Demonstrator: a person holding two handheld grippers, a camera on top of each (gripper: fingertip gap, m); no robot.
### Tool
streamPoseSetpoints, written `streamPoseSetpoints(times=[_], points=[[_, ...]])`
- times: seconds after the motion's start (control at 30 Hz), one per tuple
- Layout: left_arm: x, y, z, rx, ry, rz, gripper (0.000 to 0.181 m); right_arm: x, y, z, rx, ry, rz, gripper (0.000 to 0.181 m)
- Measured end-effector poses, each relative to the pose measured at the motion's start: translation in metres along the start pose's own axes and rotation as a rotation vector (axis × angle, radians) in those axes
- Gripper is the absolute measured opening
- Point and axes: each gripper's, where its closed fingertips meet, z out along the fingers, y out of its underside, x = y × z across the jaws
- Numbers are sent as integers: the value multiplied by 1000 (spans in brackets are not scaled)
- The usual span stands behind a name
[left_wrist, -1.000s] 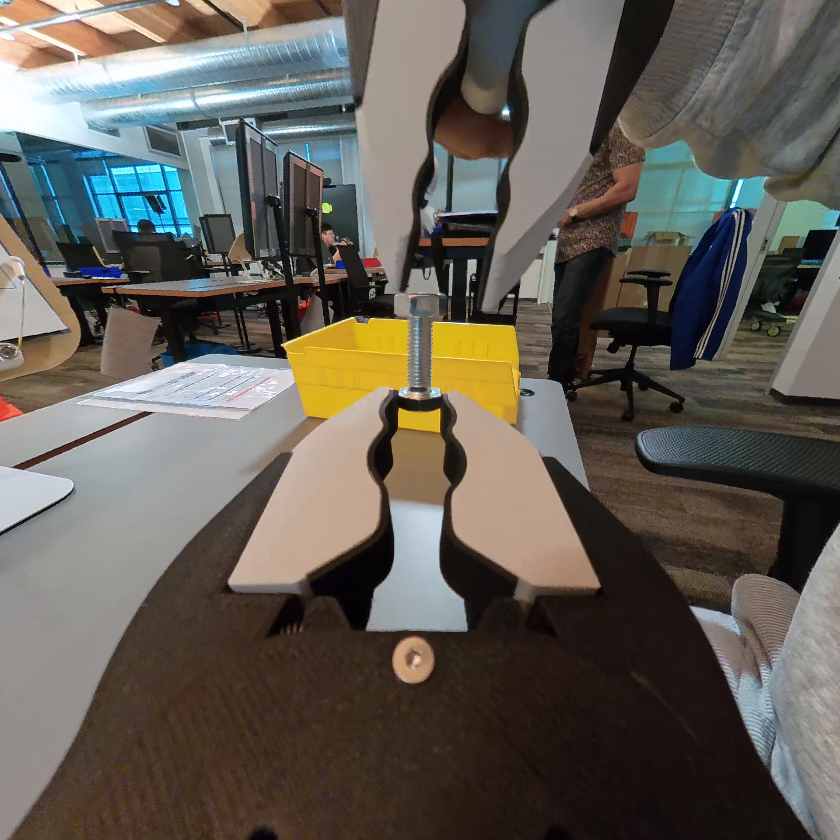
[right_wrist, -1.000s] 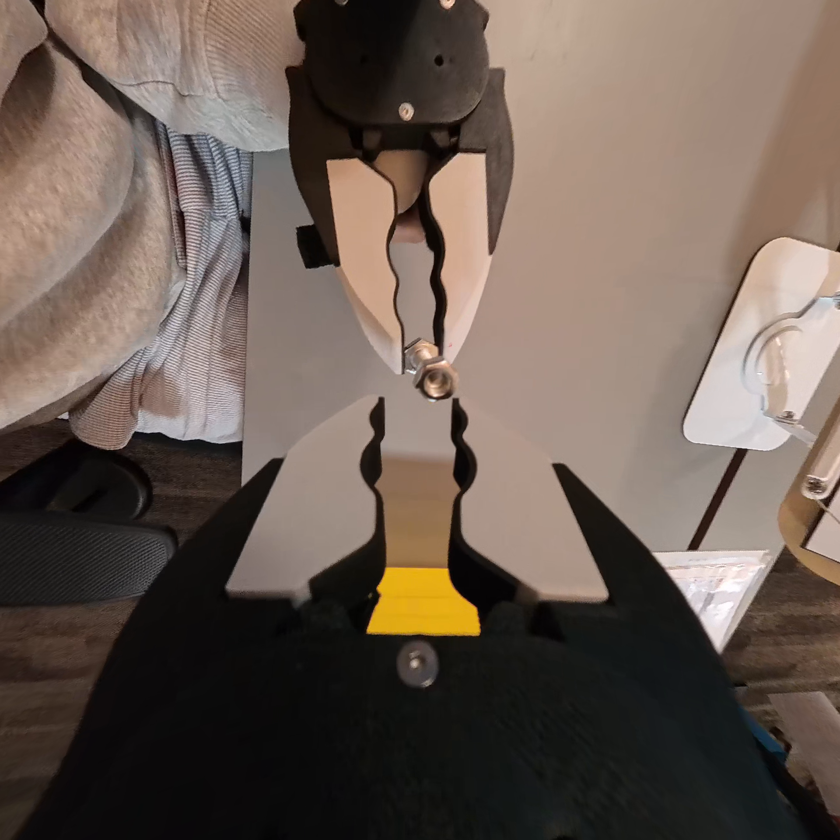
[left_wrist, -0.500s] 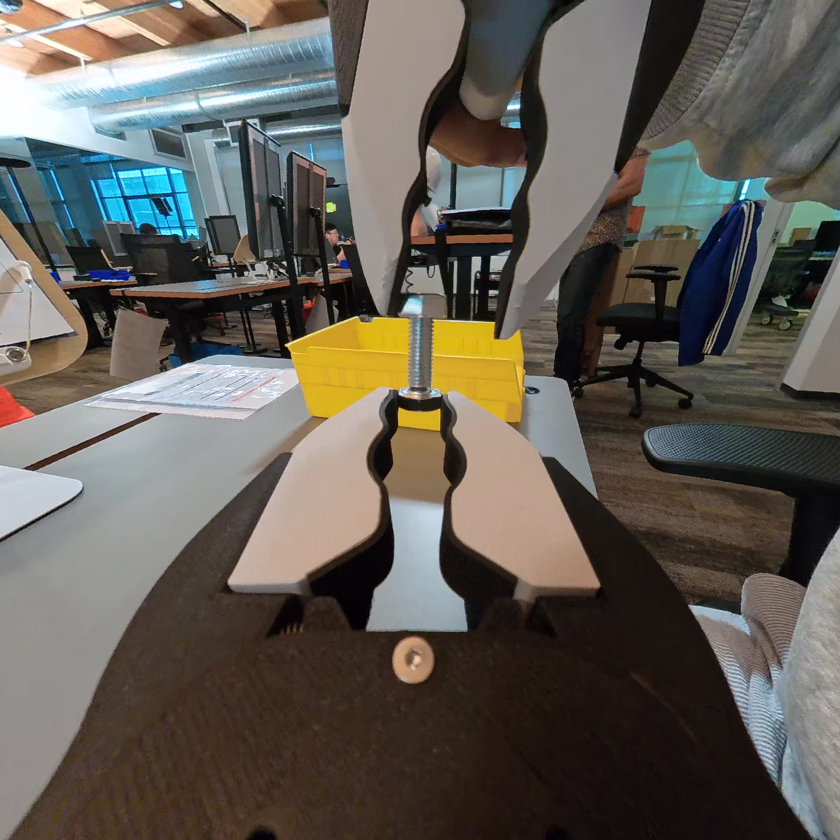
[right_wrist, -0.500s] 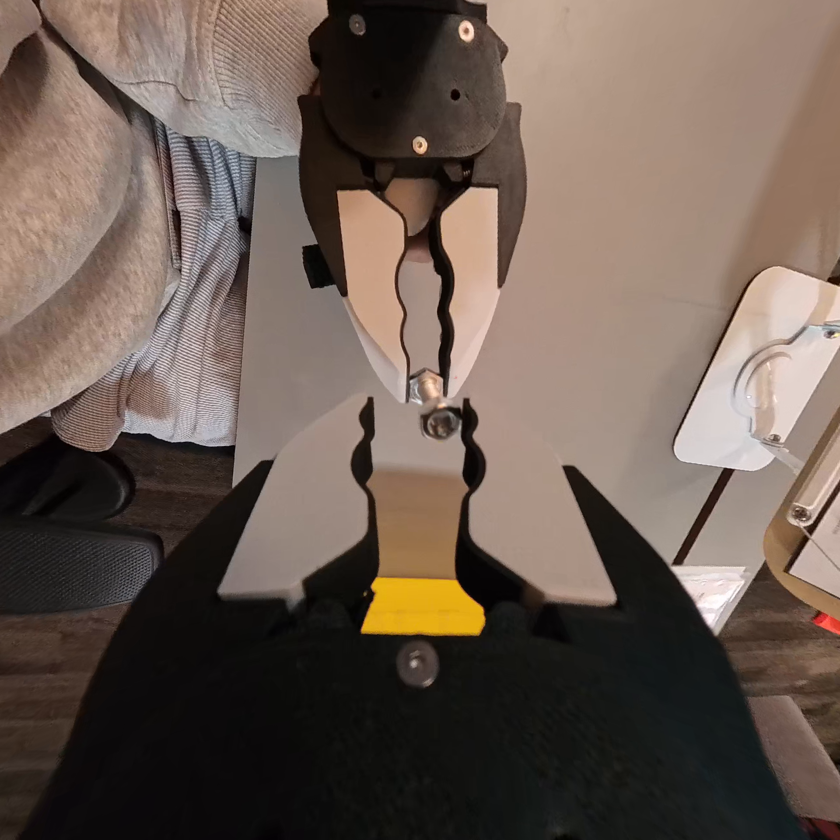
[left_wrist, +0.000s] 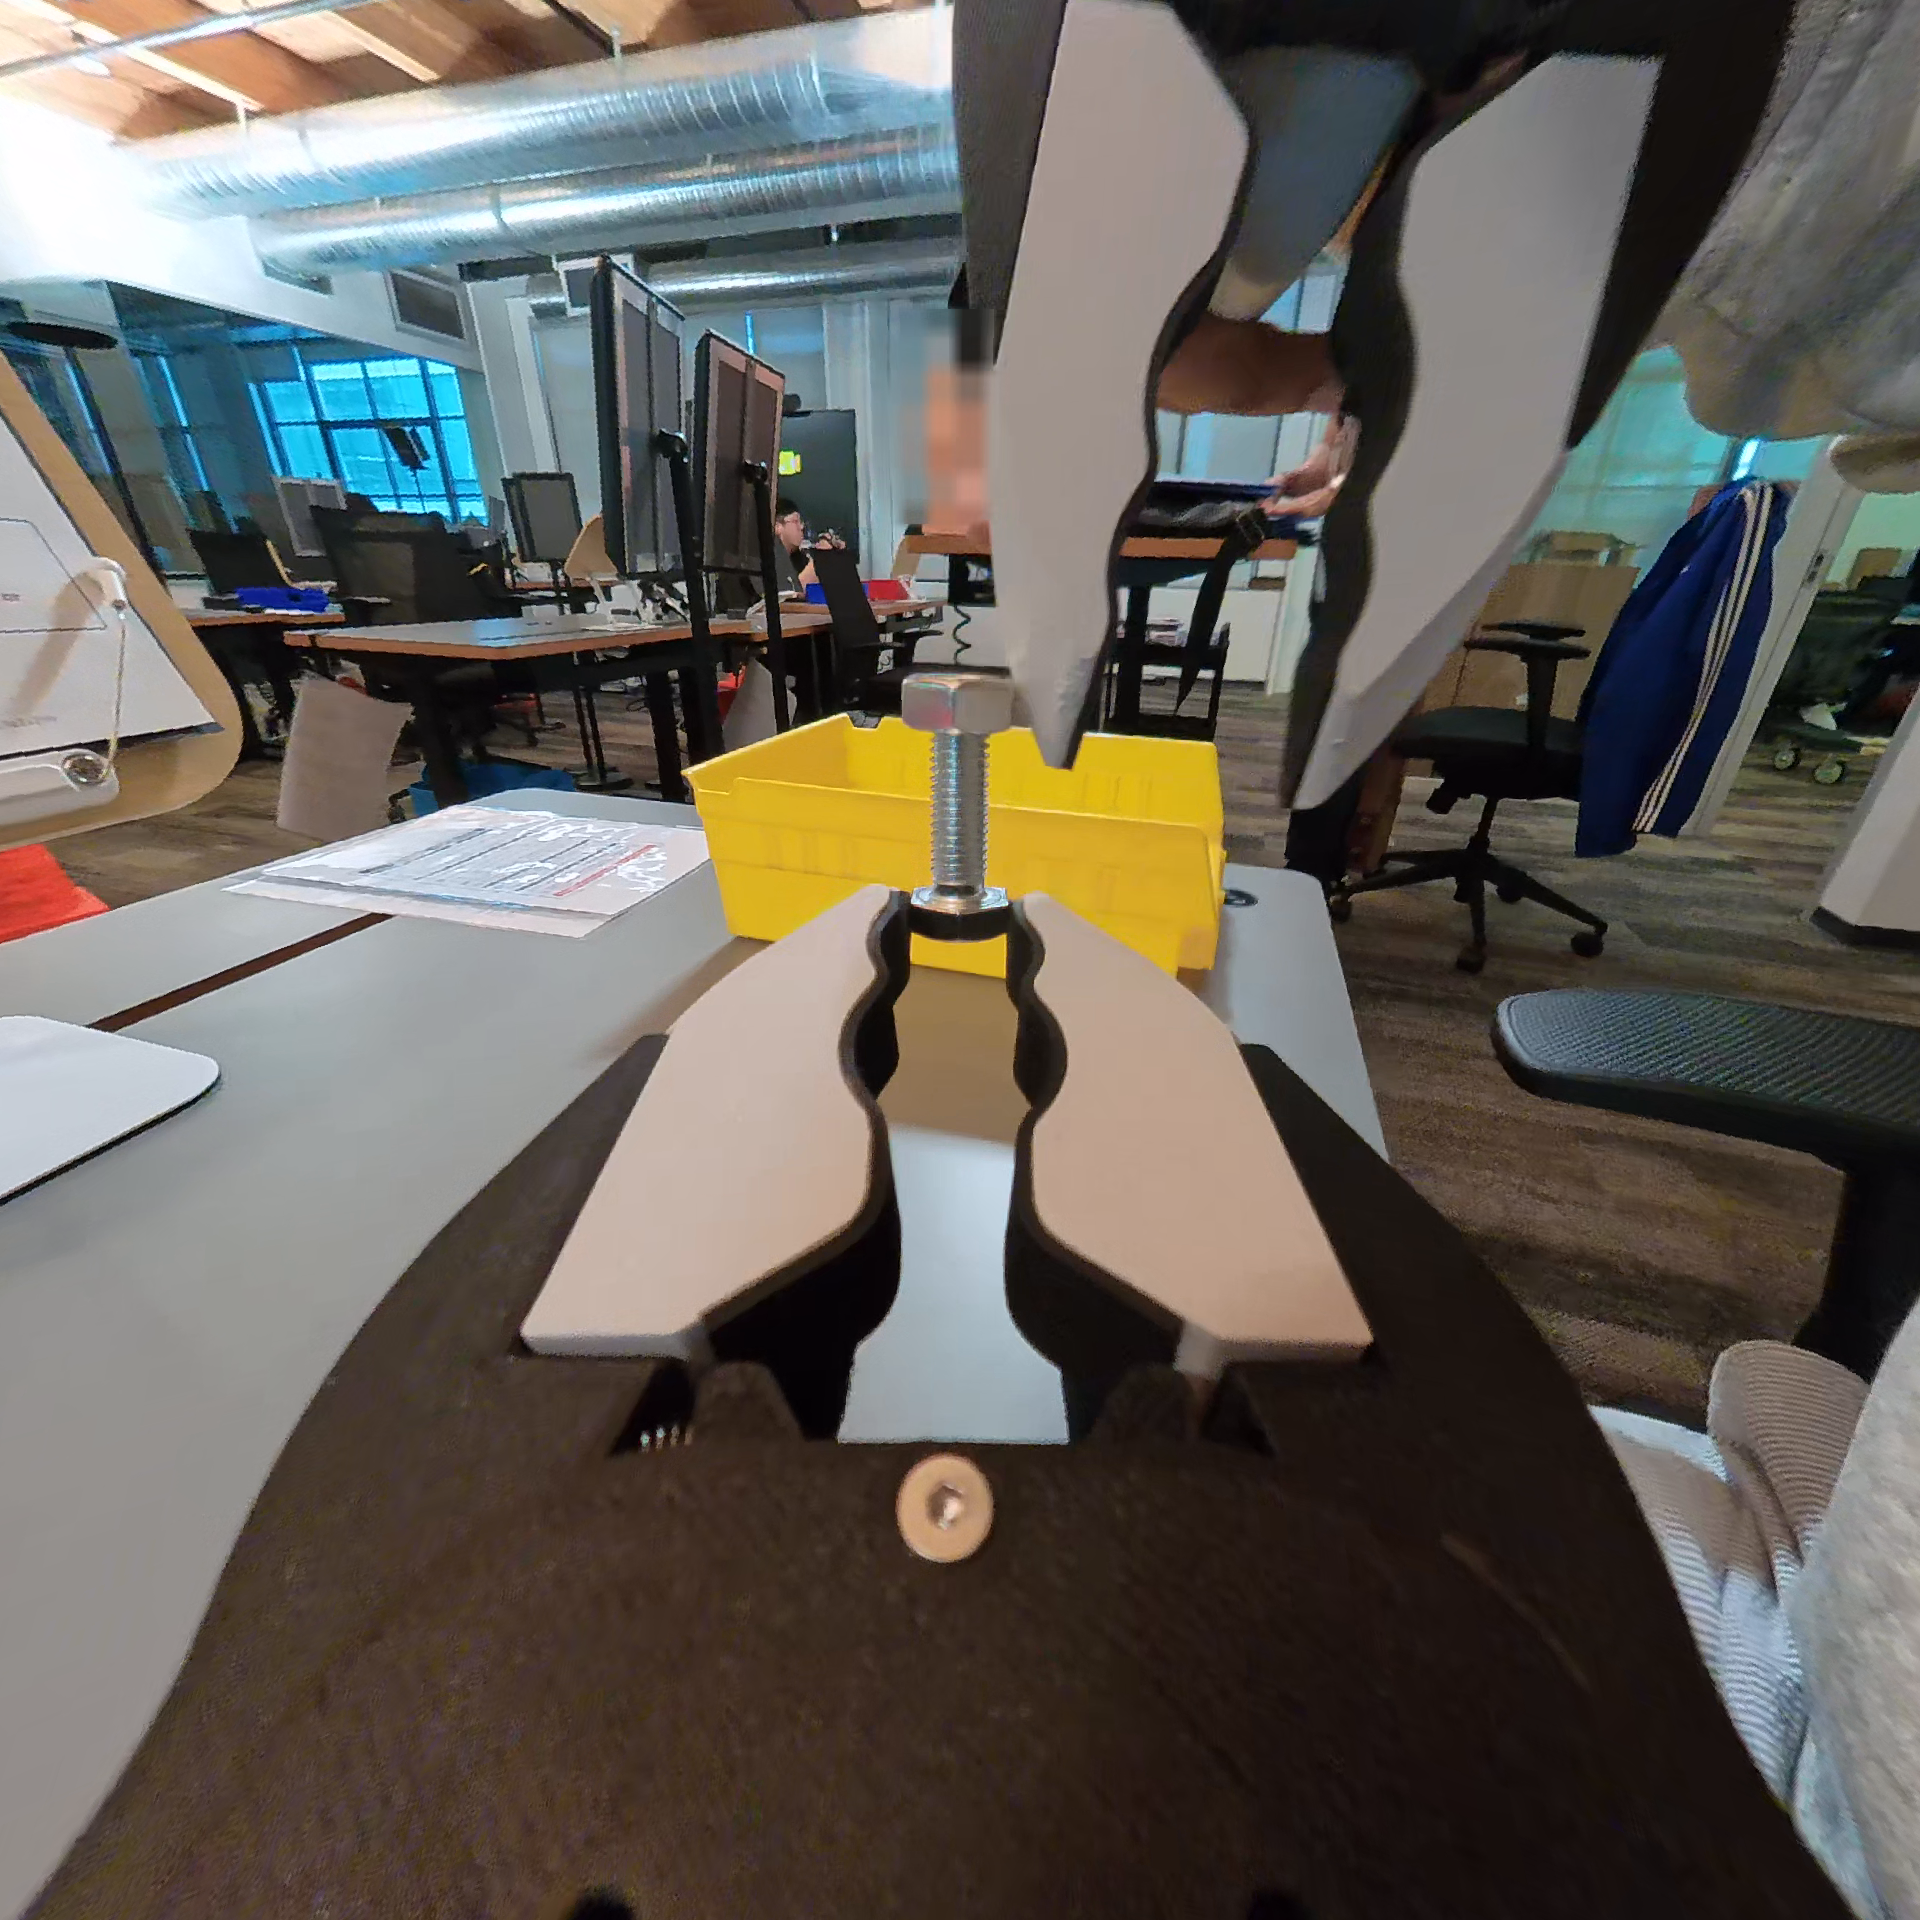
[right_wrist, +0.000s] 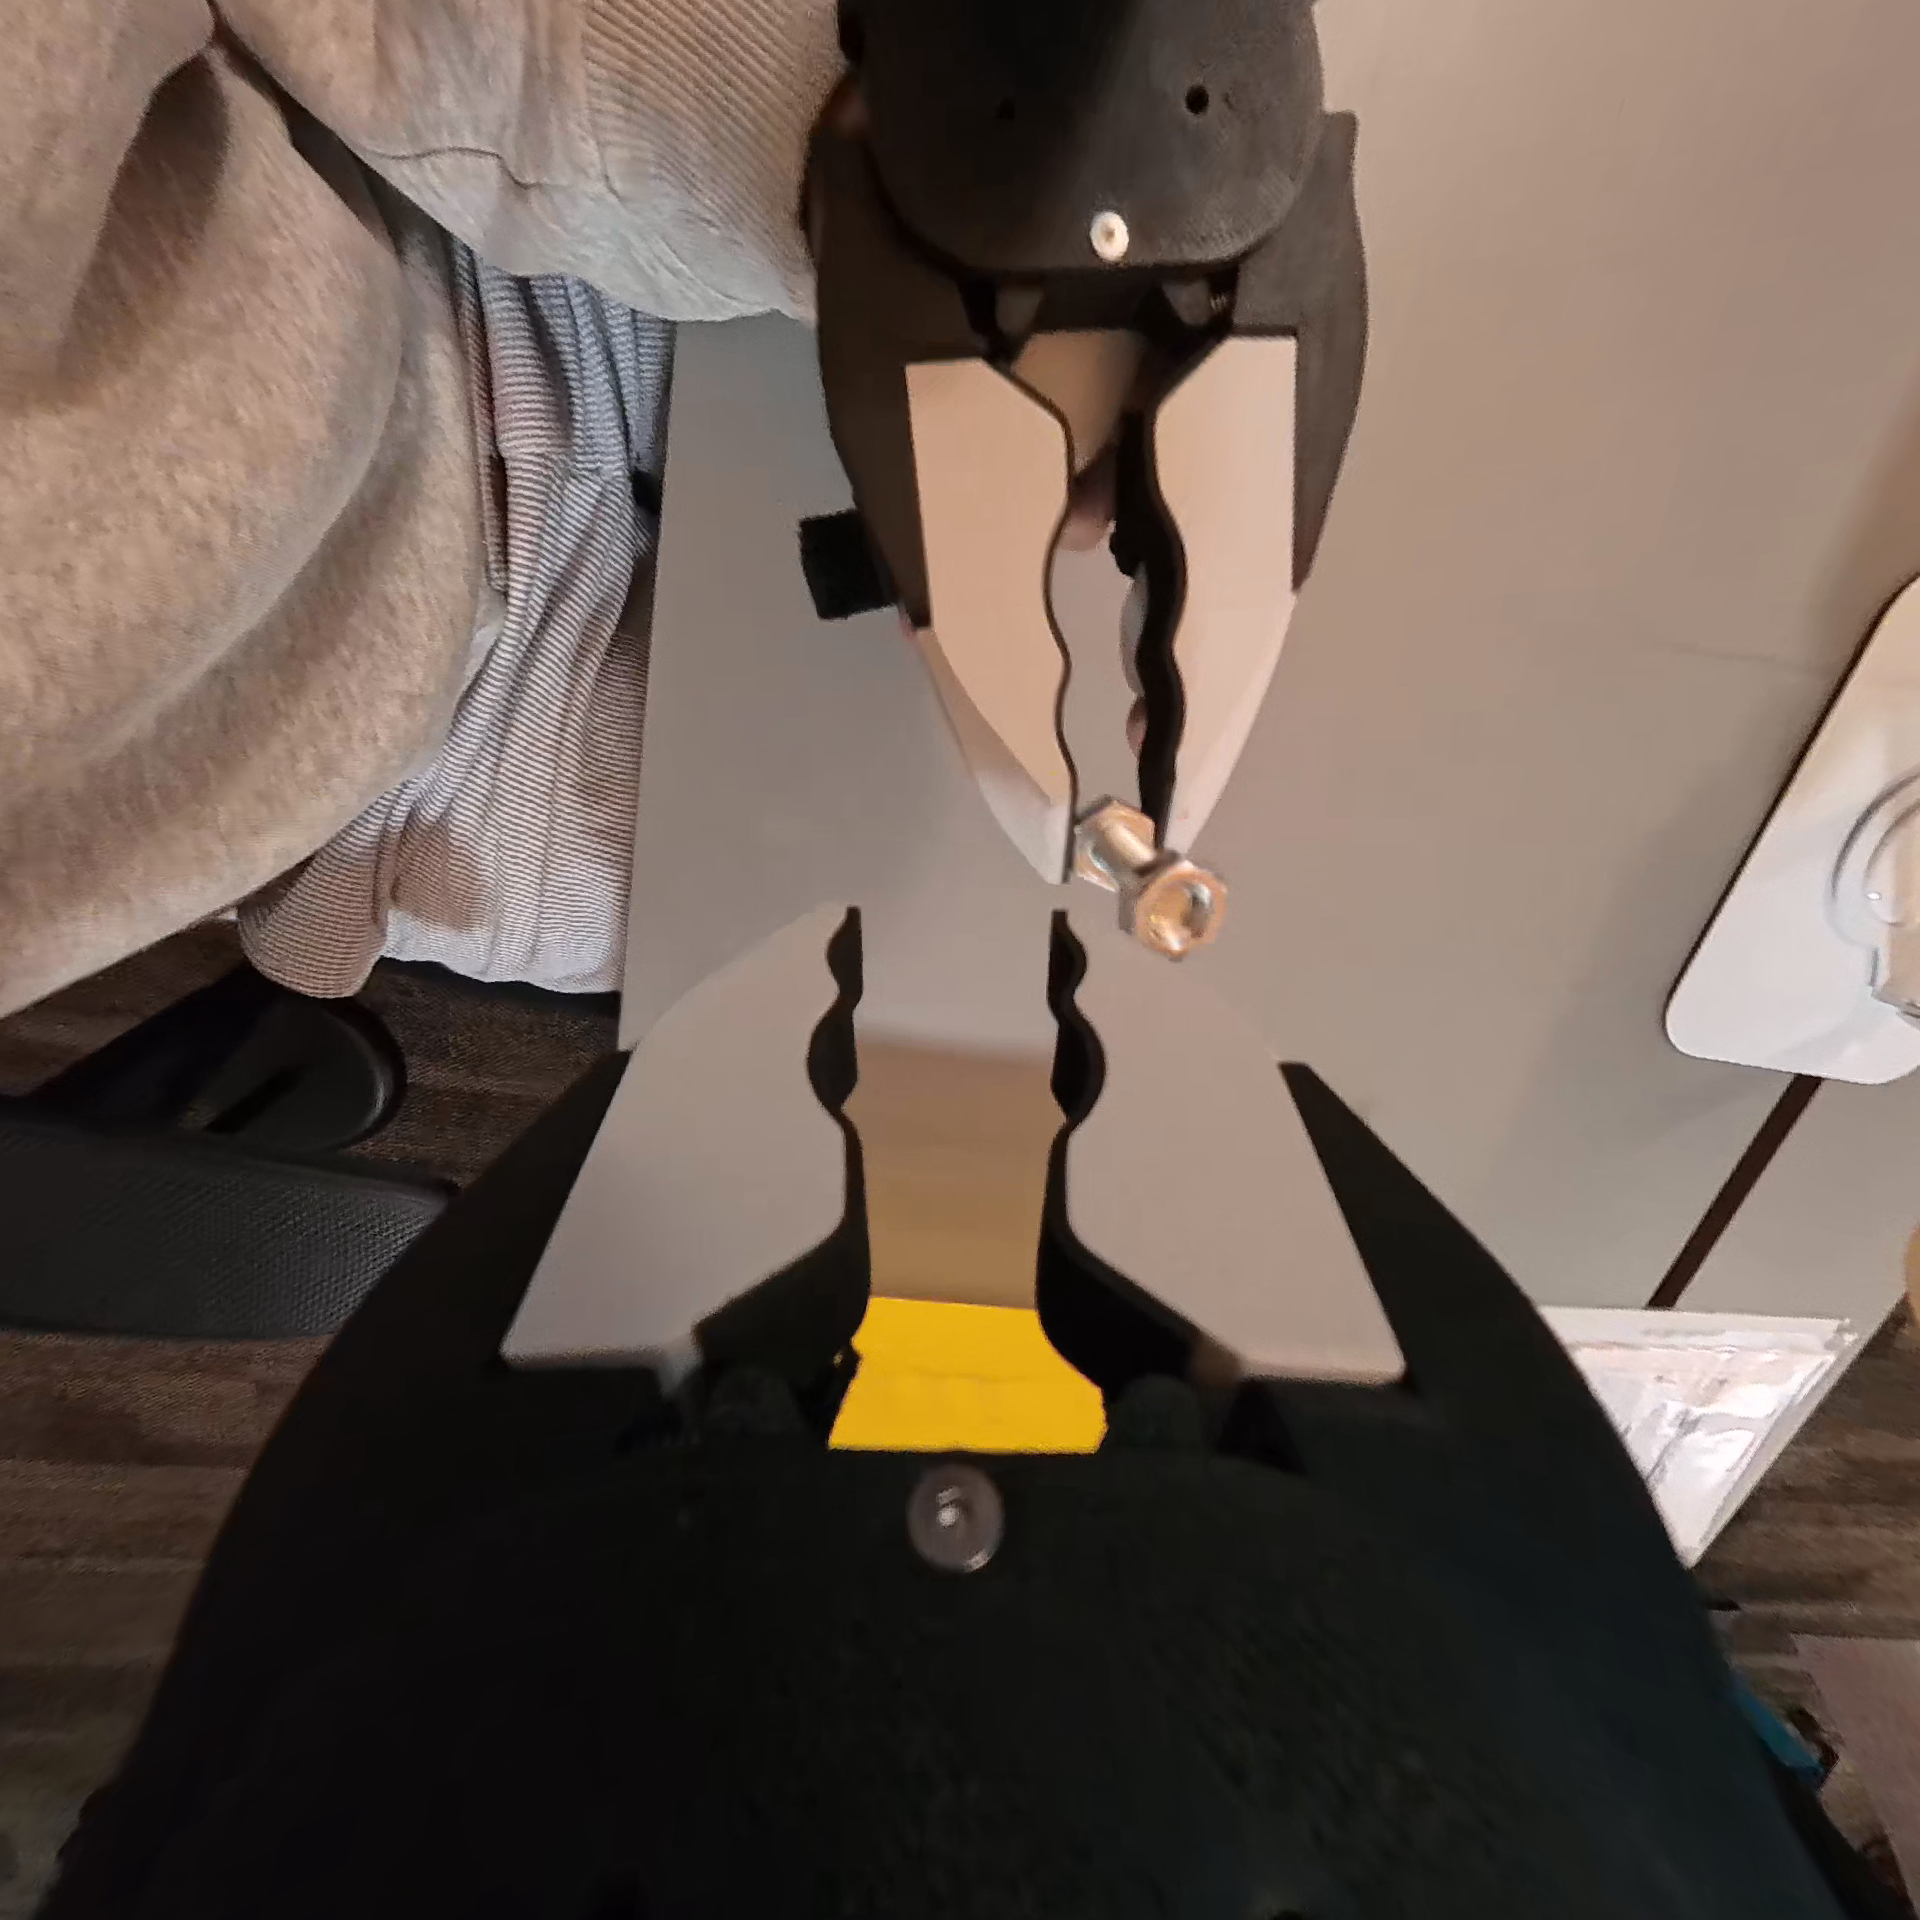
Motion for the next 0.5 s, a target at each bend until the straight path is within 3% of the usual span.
streamPoseSetpoints(times=[0.17,0.5], points=[[5,7,4,-39,6,44,19,-2,-11,2,26,17,-34,35],[8,3,3,-14,21,59,19,18,-3,3,39,62,-14,37]])
